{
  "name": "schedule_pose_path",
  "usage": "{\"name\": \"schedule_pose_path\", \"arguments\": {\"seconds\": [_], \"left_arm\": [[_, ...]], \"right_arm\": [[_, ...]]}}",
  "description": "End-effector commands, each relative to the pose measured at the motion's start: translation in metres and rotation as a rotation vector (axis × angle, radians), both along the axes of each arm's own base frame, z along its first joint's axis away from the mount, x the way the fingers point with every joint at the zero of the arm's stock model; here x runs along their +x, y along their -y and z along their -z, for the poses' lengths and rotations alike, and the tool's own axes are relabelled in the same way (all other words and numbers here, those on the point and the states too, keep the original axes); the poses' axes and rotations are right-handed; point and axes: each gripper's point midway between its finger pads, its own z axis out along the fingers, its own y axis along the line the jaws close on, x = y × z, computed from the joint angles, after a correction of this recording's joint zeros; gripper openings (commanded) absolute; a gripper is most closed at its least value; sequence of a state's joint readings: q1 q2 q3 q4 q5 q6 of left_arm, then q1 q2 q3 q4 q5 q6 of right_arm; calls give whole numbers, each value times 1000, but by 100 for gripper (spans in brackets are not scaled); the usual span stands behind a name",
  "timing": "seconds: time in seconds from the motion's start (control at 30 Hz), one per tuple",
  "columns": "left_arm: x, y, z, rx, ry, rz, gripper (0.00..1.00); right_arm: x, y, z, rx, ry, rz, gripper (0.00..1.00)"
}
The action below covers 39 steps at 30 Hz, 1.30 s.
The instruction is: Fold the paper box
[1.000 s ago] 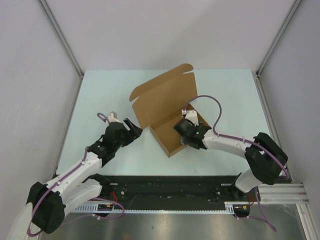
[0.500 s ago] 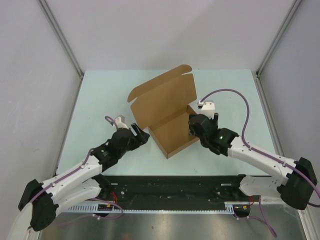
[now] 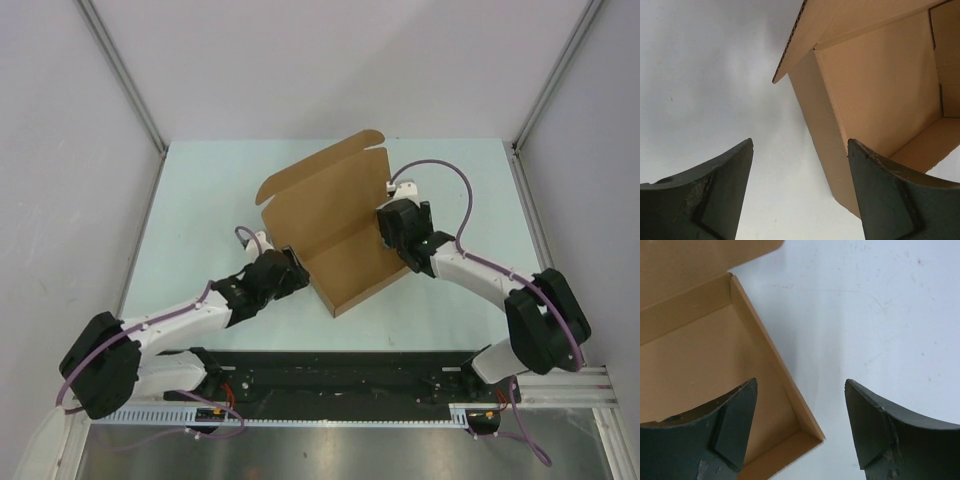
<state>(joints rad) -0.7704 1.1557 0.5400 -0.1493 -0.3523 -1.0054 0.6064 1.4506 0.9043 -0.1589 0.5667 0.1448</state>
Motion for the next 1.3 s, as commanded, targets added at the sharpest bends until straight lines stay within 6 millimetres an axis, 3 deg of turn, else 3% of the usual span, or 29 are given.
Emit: {"name": "schedule_pose_path", "arguments": {"seconds": [0.0,0.13,0.27,0.53,0.77,0.93,1.03,1.27], "left_arm": [[20,6,-19,3,79,-20,82],[30,13,-19,61,78,9,80],[35,13,-1,131,31,25,79],[47,9,16,241,6,24,72],[63,7,15,333,51,46,67],[80,10,5,403,98,103,67],[89,13,-1,413,126,146,67],[111,7,-15,411,180,217,67]], "right_arm": [[29,-22,-6,39,34,-64,76],[29,-25,26,41,-45,-58,73],[21,-22,49,29,-110,-31,66],[9,-17,59,59,-92,21,40],[-17,-23,92,55,-146,65,27],[-48,-30,114,47,-201,114,30],[-67,-44,119,71,-225,119,33],[-103,-74,112,150,-235,81,41]]}}
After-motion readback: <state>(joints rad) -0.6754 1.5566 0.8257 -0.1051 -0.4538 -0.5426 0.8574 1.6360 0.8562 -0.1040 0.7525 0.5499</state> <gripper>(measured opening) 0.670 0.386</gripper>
